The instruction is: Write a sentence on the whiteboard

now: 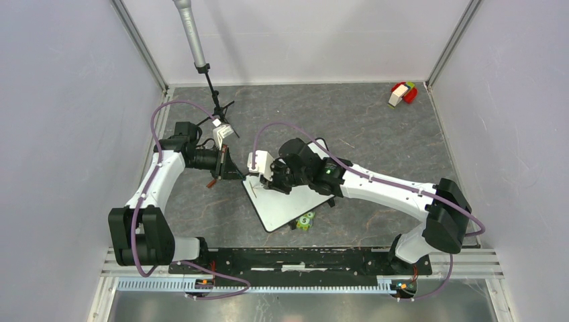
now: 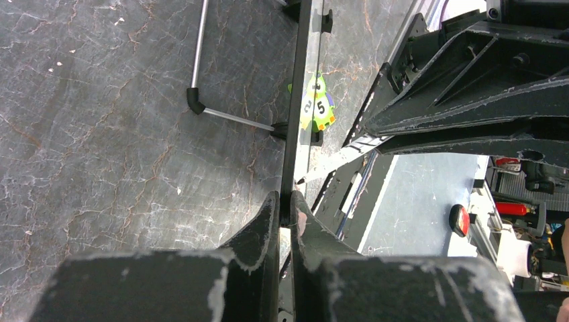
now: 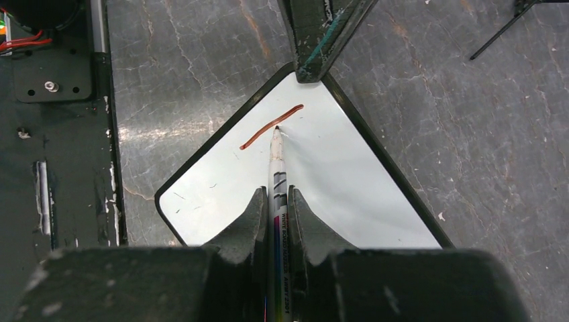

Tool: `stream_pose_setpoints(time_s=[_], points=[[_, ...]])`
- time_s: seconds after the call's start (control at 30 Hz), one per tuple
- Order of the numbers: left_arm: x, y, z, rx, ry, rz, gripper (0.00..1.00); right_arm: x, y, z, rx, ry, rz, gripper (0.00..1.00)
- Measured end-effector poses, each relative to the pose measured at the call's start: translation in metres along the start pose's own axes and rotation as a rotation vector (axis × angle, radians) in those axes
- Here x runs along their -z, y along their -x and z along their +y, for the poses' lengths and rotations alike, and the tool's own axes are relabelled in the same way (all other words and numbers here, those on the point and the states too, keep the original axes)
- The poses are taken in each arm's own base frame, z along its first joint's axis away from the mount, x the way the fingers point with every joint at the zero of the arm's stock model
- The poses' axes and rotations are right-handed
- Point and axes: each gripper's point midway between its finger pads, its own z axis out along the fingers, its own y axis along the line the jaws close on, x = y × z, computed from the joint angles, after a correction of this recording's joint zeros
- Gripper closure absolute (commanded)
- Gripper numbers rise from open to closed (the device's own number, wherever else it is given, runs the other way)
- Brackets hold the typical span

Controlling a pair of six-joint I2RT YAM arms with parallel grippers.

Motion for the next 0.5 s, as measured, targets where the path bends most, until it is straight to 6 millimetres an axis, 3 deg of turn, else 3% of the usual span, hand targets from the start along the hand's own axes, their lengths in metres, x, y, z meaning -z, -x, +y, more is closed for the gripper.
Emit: stream_pose_setpoints(time_s=[0.23, 0.5], points=[[0.0, 0.0, 0.0, 0.0, 0.0, 0.0, 0.98, 0.001, 0.003, -0.006, 0.002, -0.028, -0.003, 1.0], [0.0, 0.0, 0.0, 0.0, 0.0, 0.0, 0.97, 0.004, 0.019, -0.014, 0.011, -0.054, -0.04, 1.0]])
